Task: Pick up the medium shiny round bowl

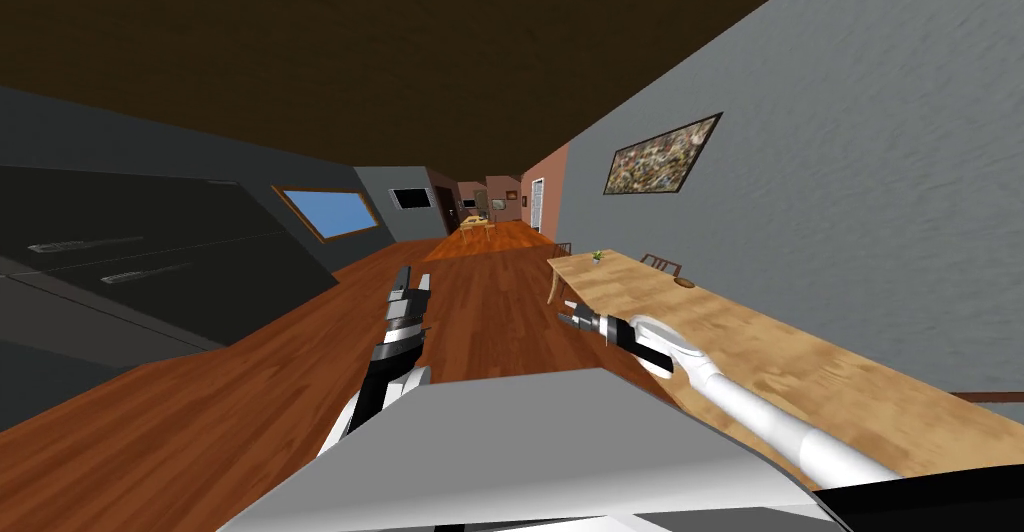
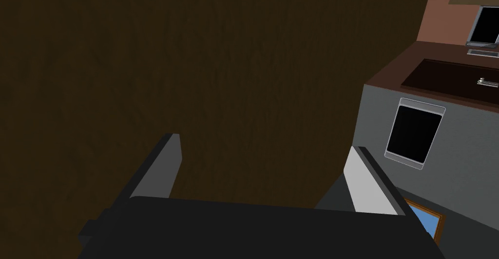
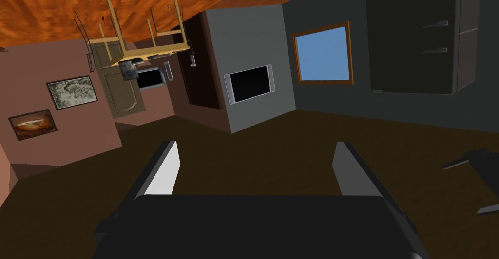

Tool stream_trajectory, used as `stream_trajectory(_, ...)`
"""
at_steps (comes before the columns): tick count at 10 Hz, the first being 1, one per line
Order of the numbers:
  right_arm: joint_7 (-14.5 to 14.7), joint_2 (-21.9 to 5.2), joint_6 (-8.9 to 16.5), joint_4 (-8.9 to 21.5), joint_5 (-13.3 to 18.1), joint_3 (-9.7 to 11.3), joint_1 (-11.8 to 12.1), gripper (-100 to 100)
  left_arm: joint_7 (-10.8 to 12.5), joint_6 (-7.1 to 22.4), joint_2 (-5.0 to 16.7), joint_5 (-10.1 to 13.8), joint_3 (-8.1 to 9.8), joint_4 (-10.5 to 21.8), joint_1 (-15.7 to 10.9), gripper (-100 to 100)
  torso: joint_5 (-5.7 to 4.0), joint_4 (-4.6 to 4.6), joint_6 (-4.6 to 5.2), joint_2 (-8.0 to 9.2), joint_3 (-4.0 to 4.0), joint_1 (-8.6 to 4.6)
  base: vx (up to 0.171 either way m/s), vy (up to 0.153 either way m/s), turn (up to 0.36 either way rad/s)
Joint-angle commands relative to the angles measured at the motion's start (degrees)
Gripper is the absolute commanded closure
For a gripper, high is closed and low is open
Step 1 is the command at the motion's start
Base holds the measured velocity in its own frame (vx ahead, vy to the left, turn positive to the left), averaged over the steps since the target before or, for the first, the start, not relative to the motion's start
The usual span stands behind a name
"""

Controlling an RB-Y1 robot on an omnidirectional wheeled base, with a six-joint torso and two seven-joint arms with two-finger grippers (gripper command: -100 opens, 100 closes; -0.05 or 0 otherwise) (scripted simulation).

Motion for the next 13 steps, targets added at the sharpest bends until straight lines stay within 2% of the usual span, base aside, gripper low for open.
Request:
stream_trajectory(1,0.2,-2.3,0.6,0.5,0.7,0.3,0.1,-100,0.0,0.0,0.0,0.0,0.00,0.0,0.0,0,0.00,0.00,0.00,0.00,0.00,0.00,0.020,0.041,0.063)
stream_trajectory(2,1.1,-4.1,0.5,3.6,2.1,1.3,-0.5,-100,0.0,0.0,0.0,0.0,0.00,0.0,0.0,0,0.00,0.01,0.01,0.02,0.01,-0.03,0.007,0.047,0.133)
stream_trajectory(3,1.1,-4.7,0.5,3.7,2.1,1.3,-0.5,-100,0.0,0.0,0.0,0.0,0.00,0.0,0.0,0,0.00,0.01,-0.01,0.05,0.03,-0.02,0.008,0.036,0.059)
stream_trajectory(4,2.0,-6.9,0.3,6.4,3.4,2.2,-0.9,-100,0.0,0.0,0.0,0.0,0.00,0.0,0.0,0,0.00,0.02,0.02,0.07,0.04,-0.04,0.018,0.036,0.106)
stream_trajectory(5,2.0,-7.1,0.3,6.9,3.4,2.2,-0.9,-100,0.0,0.0,0.0,0.0,0.00,0.0,0.0,0,0.00,0.02,0.01,0.06,0.04,-0.06,0.017,0.028,0.051)
stream_trajectory(6,2.8,-9.2,0.3,8.4,4.7,3.0,-1.2,-100,0.0,0.0,0.0,0.0,0.01,0.0,0.0,0,-0.02,0.01,0.02,0.05,0.03,-0.07,0.016,0.037,0.110)
stream_trajectory(7,2.8,-9.2,0.3,9.9,4.7,3.0,-1.2,-100,0.0,0.0,0.0,0.0,0.00,0.0,0.0,0,-0.01,0.01,-0.01,0.03,0.02,-0.05,0.011,0.026,0.061)
stream_trajectory(8,3.6,-11.3,0.2,11.6,5.8,3.9,-1.4,-100,0.0,0.0,0.0,0.0,0.01,0.0,0.0,0,-0.02,0.01,0.03,0.06,0.03,-0.08,0.009,0.022,0.086)
stream_trajectory(9,3.6,-11.3,0.2,13.0,5.8,3.9,-1.4,-100,0.0,0.0,0.0,0.0,0.00,0.0,0.0,0,-0.02,0.02,0.01,0.06,0.04,-0.10,0.009,0.016,0.050)
stream_trajectory(10,4.3,-13.1,0.1,14.9,6.9,4.7,-1.6,-100,0.0,0.0,0.0,0.0,0.01,0.0,0.0,0,-0.03,0.02,0.03,0.08,0.05,-0.12,0.011,0.020,0.087)
stream_trajectory(11,4.3,-13.1,0.1,16.0,6.9,4.7,-1.6,-100,0.0,0.0,0.0,0.0,0.01,0.0,0.0,0,-0.02,0.02,0.01,0.07,0.04,-0.13,0.009,0.014,0.049)
stream_trajectory(12,4.9,-14.8,0.0,18.9,7.9,5.6,-1.6,-100,0.0,0.0,0.0,0.0,0.01,0.0,0.0,0,-0.02,0.02,0.03,0.09,0.05,-0.13,0.009,0.015,0.085)
stream_trajectory(13,4.9,-14.8,0.0,18.9,7.9,5.6,-1.6,-100,0.0,0.0,0.0,0.0,0.01,0.0,0.0,0,-0.02,0.02,0.02,0.09,0.06,-0.13,0.007,0.010,0.036)
